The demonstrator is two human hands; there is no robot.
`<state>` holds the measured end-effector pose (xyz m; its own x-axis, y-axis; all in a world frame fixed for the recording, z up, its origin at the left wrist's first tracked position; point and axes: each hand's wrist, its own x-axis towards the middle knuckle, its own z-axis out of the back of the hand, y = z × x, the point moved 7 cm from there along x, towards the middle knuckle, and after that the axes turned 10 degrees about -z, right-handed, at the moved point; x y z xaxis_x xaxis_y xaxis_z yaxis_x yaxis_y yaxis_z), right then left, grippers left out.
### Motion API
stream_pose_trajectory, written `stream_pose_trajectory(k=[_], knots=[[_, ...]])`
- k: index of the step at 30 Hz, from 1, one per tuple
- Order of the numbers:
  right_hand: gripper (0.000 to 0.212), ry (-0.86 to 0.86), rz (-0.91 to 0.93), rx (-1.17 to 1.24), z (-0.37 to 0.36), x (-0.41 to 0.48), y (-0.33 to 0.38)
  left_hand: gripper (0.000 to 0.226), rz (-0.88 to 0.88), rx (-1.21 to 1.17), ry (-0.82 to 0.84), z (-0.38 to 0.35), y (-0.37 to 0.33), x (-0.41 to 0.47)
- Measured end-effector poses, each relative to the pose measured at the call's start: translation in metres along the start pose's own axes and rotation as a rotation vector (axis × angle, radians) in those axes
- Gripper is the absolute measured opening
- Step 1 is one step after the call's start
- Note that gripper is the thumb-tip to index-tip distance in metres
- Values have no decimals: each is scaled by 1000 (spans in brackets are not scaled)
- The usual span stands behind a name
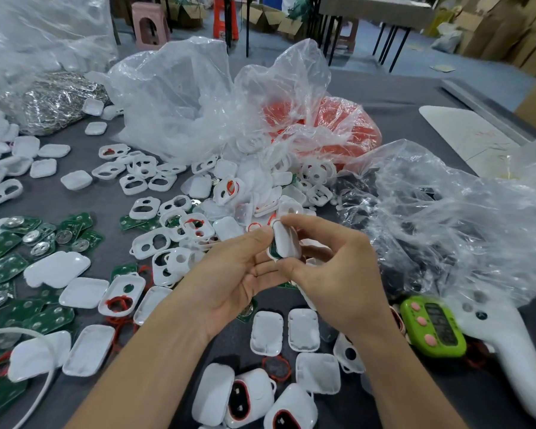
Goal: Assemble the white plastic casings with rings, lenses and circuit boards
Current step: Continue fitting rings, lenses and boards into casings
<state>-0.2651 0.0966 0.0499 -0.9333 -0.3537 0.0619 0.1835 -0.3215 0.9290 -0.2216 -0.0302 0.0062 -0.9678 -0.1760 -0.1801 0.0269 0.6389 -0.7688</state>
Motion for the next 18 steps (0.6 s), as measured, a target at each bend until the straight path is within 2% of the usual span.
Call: stream_pose_trajectory(k=[3,5,7,9,11,13,15,17,18], knots=[[40,41,-44,206,3,4,-3,30,20,-14,9,0,0,0],[27,-15,-48,348,9,3,0,35,37,-20,-3,1,0,1],[16,-206,-35,440,23,1,0,38,55,-44,-10,1,1,1],[17,-404,-34,459,42,-1,-4,40,70,-83,-8,0,1,0],[26,-487,-101,360,54,2,-11,39,85,-118,4,0,1,0],[24,-444,-230,160,53,6,-22,38,92,-131,22,-1,1,0],[22,-404,-276,-23,46,6,-24,37,96,-122,27,-2,1,0],[39,-402,-177,-191,41,2,-13,35,95,-112,26,-2,1,-1],[40,-391,-94,-206,39,1,-4,35,92,-108,26,-2,1,-1]])
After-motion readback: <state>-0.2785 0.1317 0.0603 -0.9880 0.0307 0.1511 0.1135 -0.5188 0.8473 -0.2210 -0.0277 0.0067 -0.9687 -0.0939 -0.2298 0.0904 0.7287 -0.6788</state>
